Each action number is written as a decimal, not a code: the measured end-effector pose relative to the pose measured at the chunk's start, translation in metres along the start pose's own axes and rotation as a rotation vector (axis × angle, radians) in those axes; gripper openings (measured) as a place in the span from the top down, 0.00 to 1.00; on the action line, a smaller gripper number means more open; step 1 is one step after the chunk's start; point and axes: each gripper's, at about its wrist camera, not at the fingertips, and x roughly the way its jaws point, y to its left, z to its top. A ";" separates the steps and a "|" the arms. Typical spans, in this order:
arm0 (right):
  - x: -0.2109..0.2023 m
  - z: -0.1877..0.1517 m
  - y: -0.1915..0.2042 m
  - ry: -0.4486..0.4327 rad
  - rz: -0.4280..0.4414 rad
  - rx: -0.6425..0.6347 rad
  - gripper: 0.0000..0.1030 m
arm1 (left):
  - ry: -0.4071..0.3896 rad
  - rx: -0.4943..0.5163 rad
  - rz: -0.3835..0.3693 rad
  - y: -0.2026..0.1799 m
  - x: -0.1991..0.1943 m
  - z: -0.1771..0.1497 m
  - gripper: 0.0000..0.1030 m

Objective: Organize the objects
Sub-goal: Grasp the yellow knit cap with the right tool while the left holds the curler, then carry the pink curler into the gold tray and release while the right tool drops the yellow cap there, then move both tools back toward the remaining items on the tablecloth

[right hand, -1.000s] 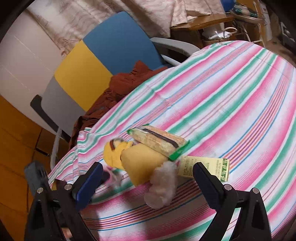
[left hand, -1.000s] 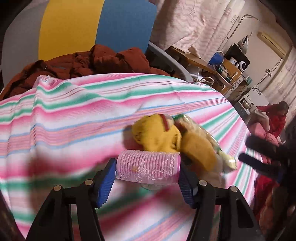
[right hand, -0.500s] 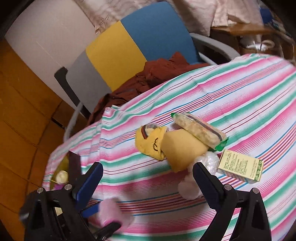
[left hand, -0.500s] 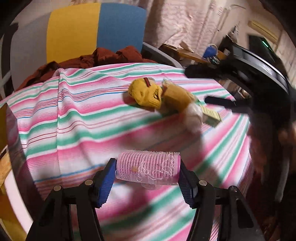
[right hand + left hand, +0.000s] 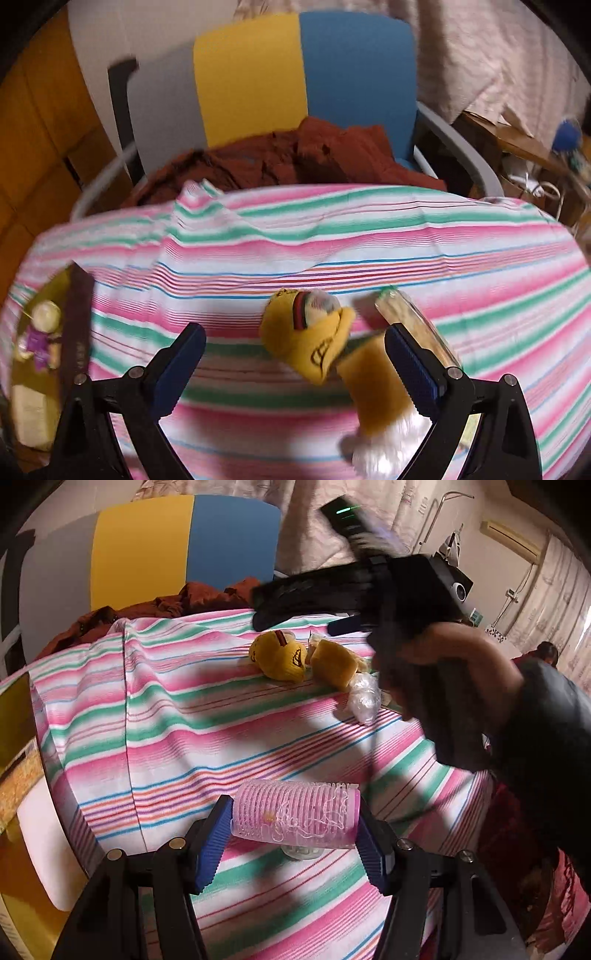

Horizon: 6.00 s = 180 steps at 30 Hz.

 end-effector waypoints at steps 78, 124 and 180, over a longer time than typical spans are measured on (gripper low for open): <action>-0.090 -0.103 0.237 0.050 0.593 -0.129 0.18 | -0.308 -0.552 0.433 0.217 -0.202 -0.074 0.28; -0.145 -0.127 0.172 -0.285 0.169 -0.191 0.00 | -0.250 -0.267 0.564 0.105 -0.173 -0.070 0.28; -0.101 -0.114 -0.138 -0.212 0.068 0.812 0.00 | -0.067 0.056 0.290 -0.002 -0.037 0.018 0.28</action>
